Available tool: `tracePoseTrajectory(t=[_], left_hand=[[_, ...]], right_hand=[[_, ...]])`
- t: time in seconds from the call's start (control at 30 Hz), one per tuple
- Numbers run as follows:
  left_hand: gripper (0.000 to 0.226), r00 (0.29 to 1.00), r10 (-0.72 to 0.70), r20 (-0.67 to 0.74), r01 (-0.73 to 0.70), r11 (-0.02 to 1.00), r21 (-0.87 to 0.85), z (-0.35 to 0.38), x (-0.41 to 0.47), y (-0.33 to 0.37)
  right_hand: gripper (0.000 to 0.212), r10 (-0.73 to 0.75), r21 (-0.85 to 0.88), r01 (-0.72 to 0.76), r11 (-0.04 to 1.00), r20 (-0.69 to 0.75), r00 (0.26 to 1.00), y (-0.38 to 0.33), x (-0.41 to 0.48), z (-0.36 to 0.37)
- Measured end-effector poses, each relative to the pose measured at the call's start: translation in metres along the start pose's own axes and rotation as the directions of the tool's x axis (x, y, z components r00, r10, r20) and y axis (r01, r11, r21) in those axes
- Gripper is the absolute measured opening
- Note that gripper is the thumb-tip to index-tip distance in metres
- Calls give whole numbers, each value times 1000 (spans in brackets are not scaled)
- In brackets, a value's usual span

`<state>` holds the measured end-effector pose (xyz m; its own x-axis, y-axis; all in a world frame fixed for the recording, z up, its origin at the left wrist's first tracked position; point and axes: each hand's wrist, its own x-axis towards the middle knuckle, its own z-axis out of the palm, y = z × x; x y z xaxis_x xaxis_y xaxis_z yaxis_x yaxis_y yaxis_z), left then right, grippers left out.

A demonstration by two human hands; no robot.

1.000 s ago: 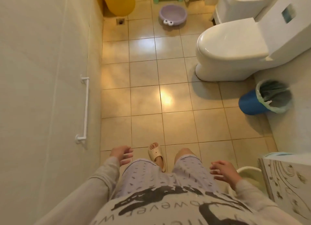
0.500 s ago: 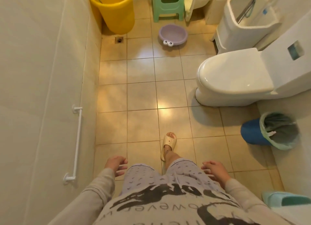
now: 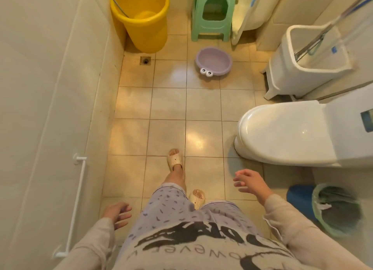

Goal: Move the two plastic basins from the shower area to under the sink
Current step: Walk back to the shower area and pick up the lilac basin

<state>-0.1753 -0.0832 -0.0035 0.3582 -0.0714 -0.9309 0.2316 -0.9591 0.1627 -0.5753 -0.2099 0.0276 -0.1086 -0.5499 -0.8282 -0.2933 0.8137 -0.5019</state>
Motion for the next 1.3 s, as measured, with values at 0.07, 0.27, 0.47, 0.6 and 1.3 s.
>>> tracePoseTrajectory(t=[0.07,0.27,0.47,0.6,1.3], left_hand=[[19,1000,-8,21,8,1000,-11,9,7,36],[18,995,33,95,-28,998,-51,38,12,185],[12,952,248,179,-256,966,26,72,-8,349],[16,932,276,237,-276,961,-35,93,-9,426],[18,1000,-25,-12,26,990,137,160,40,603]], right_hand=[[12,30,4,-30,1000,-11,999,-19,22,2],[9,152,105,-142,984,-85,985,-66,67,4],[11,233,266,-187,946,-155,960,-105,94,-6],[12,268,317,-201,927,-185,945,-135,119,-18],[20,113,175,-105,979,-40,993,-459,308,-78]])
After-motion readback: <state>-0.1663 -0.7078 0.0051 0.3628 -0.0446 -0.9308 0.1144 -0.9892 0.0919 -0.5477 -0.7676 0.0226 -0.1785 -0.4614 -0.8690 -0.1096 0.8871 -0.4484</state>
